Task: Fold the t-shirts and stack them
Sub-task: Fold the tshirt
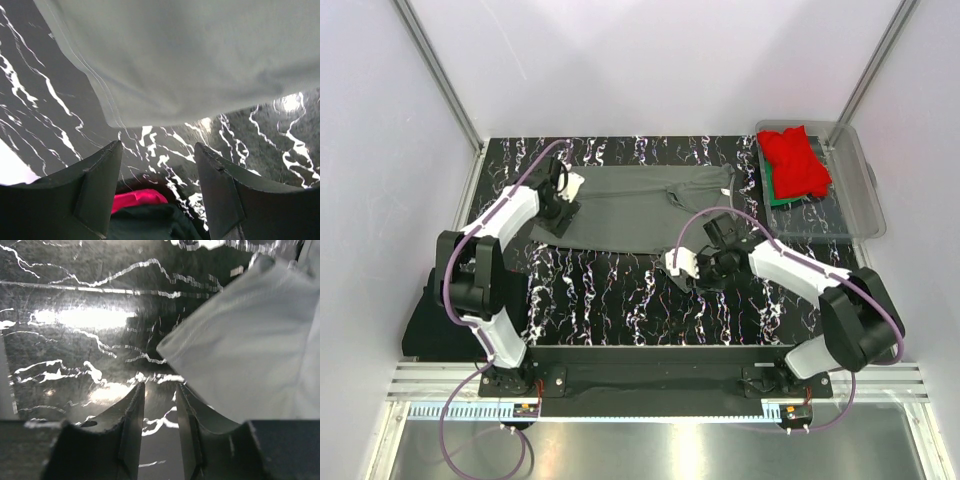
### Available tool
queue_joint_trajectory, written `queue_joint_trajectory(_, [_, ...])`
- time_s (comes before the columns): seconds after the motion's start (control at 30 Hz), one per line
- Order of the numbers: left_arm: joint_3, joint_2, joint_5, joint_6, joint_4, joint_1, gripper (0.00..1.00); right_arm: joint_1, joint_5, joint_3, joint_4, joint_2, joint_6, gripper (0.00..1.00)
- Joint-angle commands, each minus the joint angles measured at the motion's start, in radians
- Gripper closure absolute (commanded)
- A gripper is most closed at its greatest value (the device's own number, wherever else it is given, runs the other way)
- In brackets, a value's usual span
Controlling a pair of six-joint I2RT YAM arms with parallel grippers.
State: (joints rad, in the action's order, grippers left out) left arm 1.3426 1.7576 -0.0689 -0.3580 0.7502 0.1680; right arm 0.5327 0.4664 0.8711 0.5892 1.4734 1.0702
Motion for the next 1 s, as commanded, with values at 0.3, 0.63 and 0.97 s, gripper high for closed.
queue_joint_trajectory(0.3, [-0.056,-0.087,-0.016,0.027,-0.089,-0.035,0.35,0.066,0.017,0.019,-0.117,0.065,0.111,0.59])
queue_joint_trajectory(0.63, [-0.056,-0.102,-0.025,0.007,-0.091,-0.090,0.36,0.107,-0.003,0.022,-0.117,0.134,0.117,0.61])
queue_joint_trajectory(0.97, [-0.068,-0.095,0.030,-0.203,-0.075,-0.148,0.30,0.124,-0.130,0.031,-0.117,0.128,0.070,1.00])
